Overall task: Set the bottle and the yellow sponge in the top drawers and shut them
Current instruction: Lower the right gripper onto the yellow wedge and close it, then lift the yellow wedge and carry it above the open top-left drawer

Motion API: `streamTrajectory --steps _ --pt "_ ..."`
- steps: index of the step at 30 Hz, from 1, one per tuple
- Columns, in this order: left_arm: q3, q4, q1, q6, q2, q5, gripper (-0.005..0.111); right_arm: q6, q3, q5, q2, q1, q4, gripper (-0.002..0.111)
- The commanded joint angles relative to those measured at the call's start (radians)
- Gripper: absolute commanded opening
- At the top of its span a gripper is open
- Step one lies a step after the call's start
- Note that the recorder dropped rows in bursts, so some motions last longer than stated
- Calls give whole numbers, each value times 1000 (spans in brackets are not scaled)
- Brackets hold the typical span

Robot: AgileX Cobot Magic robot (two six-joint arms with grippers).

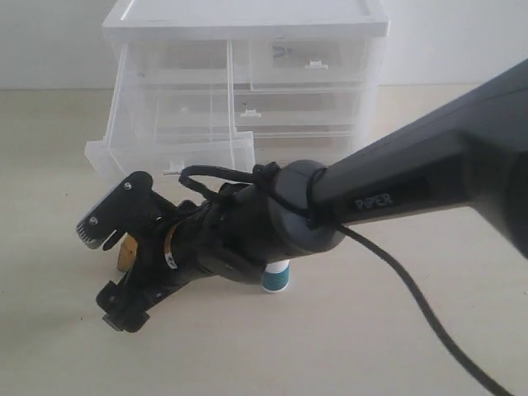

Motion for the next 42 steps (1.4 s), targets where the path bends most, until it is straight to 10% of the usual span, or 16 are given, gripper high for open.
streamTrajectory --steps 1,5,11,24,29,33,42 --pt "8 -11 -4 -2 -4 7 4 -36 -63 -3 41 1 -11 101" --pt "8 -11 -4 -2 -4 7 4 -93 -89 6 62 -3 -11 90" --pt "8 -11 -4 -2 -4 8 4 -100 -89 71 54 -1 -11 0" --pt "8 -11 -4 -2 -4 41 4 -45 146 488 -563 208 -47 4" --pt "10 -11 -4 -6 -4 27 4 106 146 323 -613 166 -879 4" --pt "10 -11 -4 -6 -4 24 4 538 84 529 -423 53 -1479 4" --pt "10 -11 -4 -6 -4 24 4 536 -41 590 -279 29 -1479 4"
